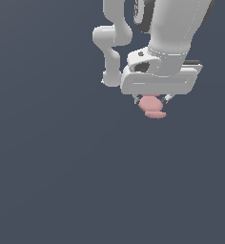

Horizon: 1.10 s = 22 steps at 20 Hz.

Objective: Pick up the object and move it to a goal position.

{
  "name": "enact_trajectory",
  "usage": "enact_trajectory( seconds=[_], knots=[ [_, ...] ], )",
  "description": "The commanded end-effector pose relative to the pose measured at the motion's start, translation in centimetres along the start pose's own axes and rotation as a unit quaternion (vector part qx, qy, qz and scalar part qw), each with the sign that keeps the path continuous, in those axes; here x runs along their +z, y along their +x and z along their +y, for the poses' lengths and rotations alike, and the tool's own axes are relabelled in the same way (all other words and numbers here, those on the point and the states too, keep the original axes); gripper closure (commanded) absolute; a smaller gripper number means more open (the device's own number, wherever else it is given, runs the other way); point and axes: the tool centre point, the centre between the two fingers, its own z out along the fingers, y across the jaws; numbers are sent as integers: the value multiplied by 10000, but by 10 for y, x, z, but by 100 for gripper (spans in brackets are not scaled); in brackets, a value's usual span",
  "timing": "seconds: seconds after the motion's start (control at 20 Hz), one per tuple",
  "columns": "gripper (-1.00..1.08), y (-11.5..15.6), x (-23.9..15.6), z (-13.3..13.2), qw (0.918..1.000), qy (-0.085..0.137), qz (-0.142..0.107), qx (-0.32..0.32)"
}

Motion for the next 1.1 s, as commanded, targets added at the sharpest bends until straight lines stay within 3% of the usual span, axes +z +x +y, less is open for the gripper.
enact_trajectory(
  seconds=[0.0,0.5,1.05],
  knots=[
    [108,-3,-25,-17,10000,0,-13,3],
    [108,-8,-102,-69,10000,12,-39,4],
    [108,-7,-132,-90,10000,17,-50,4]
  ],
)
